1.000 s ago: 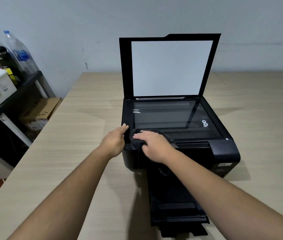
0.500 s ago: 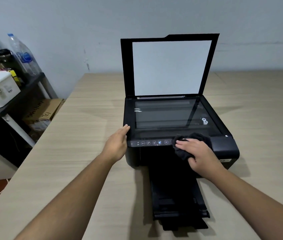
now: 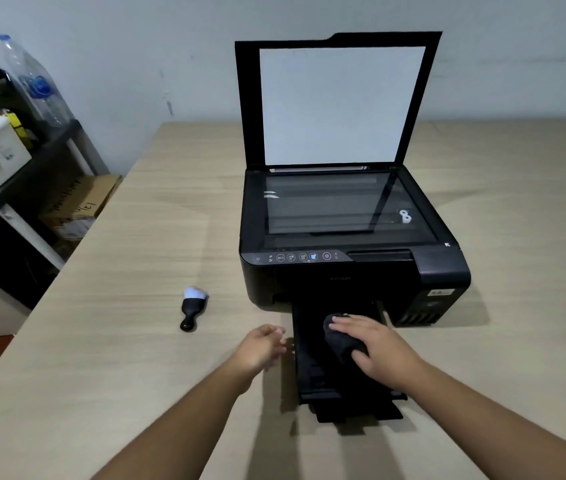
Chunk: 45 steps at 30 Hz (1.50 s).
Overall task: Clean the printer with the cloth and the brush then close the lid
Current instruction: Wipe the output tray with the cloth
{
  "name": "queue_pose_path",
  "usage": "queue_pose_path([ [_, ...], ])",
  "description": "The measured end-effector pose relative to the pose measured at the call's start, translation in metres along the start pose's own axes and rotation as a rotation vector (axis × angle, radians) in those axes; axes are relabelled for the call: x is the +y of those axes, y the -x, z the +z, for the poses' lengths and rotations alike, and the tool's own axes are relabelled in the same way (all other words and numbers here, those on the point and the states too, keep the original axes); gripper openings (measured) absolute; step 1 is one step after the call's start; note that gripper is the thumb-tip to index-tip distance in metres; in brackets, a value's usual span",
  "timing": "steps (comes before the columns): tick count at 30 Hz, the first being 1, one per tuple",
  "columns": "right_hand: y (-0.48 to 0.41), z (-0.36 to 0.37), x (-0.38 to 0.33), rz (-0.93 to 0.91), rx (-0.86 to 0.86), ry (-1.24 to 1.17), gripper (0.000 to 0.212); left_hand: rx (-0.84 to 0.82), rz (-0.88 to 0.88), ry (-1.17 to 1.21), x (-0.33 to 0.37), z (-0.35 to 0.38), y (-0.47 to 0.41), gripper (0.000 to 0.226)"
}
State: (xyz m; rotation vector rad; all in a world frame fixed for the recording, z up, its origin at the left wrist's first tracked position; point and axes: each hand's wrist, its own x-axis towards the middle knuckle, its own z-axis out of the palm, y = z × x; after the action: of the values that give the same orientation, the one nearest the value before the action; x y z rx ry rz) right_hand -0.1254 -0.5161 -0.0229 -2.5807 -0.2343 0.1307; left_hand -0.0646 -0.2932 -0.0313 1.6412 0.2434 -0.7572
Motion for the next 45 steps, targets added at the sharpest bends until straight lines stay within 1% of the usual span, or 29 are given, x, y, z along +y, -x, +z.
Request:
queue_pose_path([
  [2, -0.003, 0.01, -0.005, 0.004, -0.147, 0.046, 0.056, -0.086, -0.081, 0.109, -0.002, 0.011, -0.001, 0.021],
  [4, -0.001, 0.011, -0.001, 0.021, -0.226, 0.123, 0.054, -0.08, -0.127, 0.174, -0.002, 0.018, -0.003, 0.023],
  [6, -0.001, 0.005, 0.012, 0.107, -0.195, 0.174, 0.054, -0.078, -0.144, 0.155, -0.001, 0.018, -0.005, 0.03],
  [9, -0.016, 0.0, 0.024, 0.301, -0.054, 0.195, 0.055, -0.119, -0.122, 0.082, -0.003, 0.022, -0.01, 0.04],
  [10, -0.024, 0.003, 0.019, 0.324, -0.019, 0.19, 0.055, -0.107, -0.103, 0.077, -0.002, 0.023, -0.009, 0.041],
  [12, -0.037, 0.018, -0.001, 0.257, -0.031, 0.176, 0.055, -0.077, -0.092, 0.094, -0.004, 0.025, -0.011, 0.043],
  [15, -0.03, 0.036, -0.031, -0.01, -0.205, 0.14, 0.058, -0.073, -0.076, 0.155, -0.006, 0.025, -0.012, 0.039],
  [17, -0.012, 0.03, -0.025, -0.087, -0.264, 0.065, 0.059, -0.097, -0.09, 0.178, -0.007, 0.024, -0.012, 0.037],
  [19, 0.008, 0.02, 0.0, -0.045, -0.208, 0.024, 0.057, -0.118, -0.119, 0.162, -0.007, 0.022, -0.013, 0.039],
  [22, 0.011, 0.007, 0.028, 0.136, -0.029, 0.102, 0.053, -0.136, -0.123, 0.143, -0.009, 0.019, -0.015, 0.04],
  [24, -0.012, 0.012, 0.022, 0.252, 0.062, 0.121, 0.052, -0.128, -0.111, 0.13, -0.012, 0.019, -0.016, 0.036],
  [25, -0.025, 0.017, 0.013, 0.273, 0.066, 0.113, 0.052, -0.117, -0.104, 0.129, -0.011, 0.018, -0.016, 0.034],
  [26, -0.035, 0.022, 0.004, 0.252, 0.046, 0.087, 0.053, -0.104, -0.102, 0.128, -0.011, 0.018, -0.017, 0.031],
  [28, -0.037, 0.029, -0.013, 0.112, -0.06, 0.031, 0.054, -0.083, -0.109, 0.121, -0.011, 0.019, -0.019, 0.027],
  [30, -0.017, 0.028, -0.016, -0.007, -0.192, 0.015, 0.053, -0.065, -0.124, 0.104, -0.012, 0.019, -0.021, 0.025],
  [31, -0.006, 0.025, -0.012, -0.024, -0.21, 0.028, 0.051, -0.063, -0.131, 0.096, -0.012, 0.019, -0.022, 0.024],
  [32, 0.004, 0.02, -0.004, 0.006, -0.184, 0.044, 0.05, -0.065, -0.136, 0.091, -0.013, 0.019, -0.023, 0.023],
  [33, 0.011, 0.015, 0.004, 0.071, -0.121, 0.07, 0.05, -0.069, -0.138, 0.087, -0.014, 0.019, -0.023, 0.021],
  [35, 0.01, 0.01, 0.02, 0.257, 0.01, 0.147, 0.049, -0.07, -0.132, 0.072, -0.015, 0.019, -0.022, 0.018],
  [36, 0.002, 0.01, 0.023, 0.348, 0.046, 0.179, 0.051, -0.066, -0.128, 0.061, -0.016, 0.019, -0.022, 0.017],
  [38, -0.022, 0.013, 0.018, 0.496, 0.063, 0.185, 0.054, -0.061, -0.12, 0.043, -0.017, 0.018, -0.023, 0.017],
  [39, -0.034, 0.013, 0.015, 0.542, 0.062, 0.18, 0.054, -0.059, -0.117, 0.035, -0.017, 0.018, -0.024, 0.018],
  [42, -0.043, 0.01, 0.011, 0.583, 0.053, 0.139, 0.054, -0.053, -0.109, 0.014, -0.017, 0.018, -0.024, 0.016],
  [45, -0.014, 0.007, 0.011, 0.541, 0.02, 0.112, 0.055, -0.056, -0.106, 0.017, -0.016, 0.018, -0.025, 0.013],
])
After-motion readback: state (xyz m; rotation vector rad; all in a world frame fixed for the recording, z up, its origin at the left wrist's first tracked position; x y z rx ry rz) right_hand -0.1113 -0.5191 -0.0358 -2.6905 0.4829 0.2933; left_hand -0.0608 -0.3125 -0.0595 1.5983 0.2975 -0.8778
